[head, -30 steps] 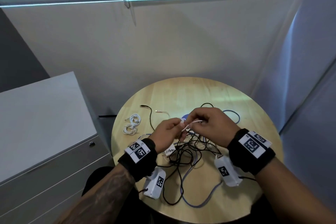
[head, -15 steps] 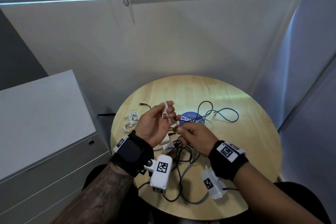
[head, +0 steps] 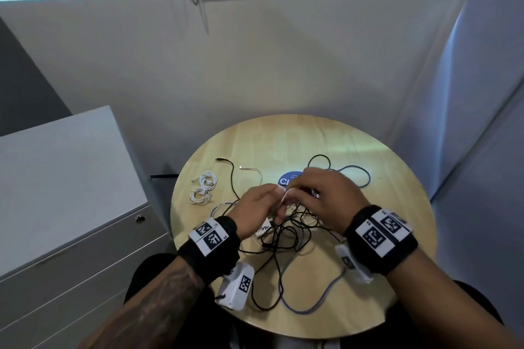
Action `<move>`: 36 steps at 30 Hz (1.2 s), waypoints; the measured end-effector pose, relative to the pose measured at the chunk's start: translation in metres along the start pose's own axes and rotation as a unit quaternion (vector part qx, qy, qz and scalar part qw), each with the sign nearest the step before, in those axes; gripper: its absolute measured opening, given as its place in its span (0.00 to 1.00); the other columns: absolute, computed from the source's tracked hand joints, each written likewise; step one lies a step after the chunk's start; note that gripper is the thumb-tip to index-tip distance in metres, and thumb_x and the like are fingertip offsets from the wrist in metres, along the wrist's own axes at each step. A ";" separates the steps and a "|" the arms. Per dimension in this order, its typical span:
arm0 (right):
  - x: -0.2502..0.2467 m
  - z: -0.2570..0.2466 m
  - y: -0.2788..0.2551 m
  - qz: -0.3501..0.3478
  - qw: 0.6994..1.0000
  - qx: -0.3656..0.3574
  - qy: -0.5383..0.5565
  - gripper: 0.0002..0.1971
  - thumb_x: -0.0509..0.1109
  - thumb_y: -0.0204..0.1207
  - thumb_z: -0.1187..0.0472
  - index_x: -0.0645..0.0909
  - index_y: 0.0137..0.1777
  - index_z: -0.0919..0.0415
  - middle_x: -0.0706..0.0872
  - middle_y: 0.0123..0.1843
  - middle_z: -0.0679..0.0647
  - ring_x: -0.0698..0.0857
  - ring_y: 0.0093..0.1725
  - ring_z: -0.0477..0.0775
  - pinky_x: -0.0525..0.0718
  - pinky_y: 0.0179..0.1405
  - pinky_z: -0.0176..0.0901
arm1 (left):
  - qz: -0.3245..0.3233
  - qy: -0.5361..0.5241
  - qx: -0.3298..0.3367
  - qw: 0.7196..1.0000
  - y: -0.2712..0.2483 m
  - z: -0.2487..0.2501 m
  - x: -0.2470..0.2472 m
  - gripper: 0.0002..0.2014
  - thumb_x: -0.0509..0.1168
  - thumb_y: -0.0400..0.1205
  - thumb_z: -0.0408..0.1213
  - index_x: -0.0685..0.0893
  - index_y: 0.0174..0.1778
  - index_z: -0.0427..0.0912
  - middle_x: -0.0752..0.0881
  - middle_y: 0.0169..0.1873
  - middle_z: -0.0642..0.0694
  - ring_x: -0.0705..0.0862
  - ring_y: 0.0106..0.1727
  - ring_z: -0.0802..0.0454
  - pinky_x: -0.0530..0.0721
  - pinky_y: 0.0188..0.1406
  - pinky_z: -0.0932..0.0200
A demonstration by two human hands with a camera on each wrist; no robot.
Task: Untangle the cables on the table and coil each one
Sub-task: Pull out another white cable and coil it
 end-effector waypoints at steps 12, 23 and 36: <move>0.021 -0.006 -0.007 -0.038 0.935 0.096 0.340 0.10 0.67 0.84 0.65 0.88 0.59 0.59 0.93 0.52 0.48 0.89 0.55 0.47 0.83 0.62 0.43 | -0.096 -0.375 -0.114 0.915 -0.006 0.012 0.002 0.13 0.60 0.79 0.42 0.70 0.29 0.43 0.68 0.20 0.48 0.66 0.19 0.53 0.69 0.22 0.59; 0.013 0.005 -0.009 -0.044 0.954 0.101 0.280 0.11 0.69 0.68 0.47 0.84 0.43 0.54 0.89 0.39 0.53 0.86 0.40 0.54 0.85 0.49 0.62 | -0.160 -0.252 -0.102 0.949 -0.007 0.018 -0.006 0.13 0.61 0.83 0.38 0.85 0.38 0.33 0.83 0.32 0.39 0.83 0.31 0.46 0.83 0.37 0.54; 0.016 0.007 -0.005 -0.027 0.950 0.103 0.293 0.04 0.64 0.67 0.62 0.80 0.37 0.62 0.89 0.33 0.55 0.88 0.37 0.58 0.86 0.46 0.64 | -0.041 -0.225 -0.039 0.973 -0.002 0.019 0.020 0.13 0.66 0.79 0.38 0.79 0.31 0.34 0.76 0.22 0.41 0.72 0.20 0.50 0.72 0.22 0.60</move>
Point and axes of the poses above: each hand's wrist, its own y-axis towards the middle knuckle, its own x-axis out of the palm, z = x × y, the point moved 2 cm from there along y, towards the middle knuckle
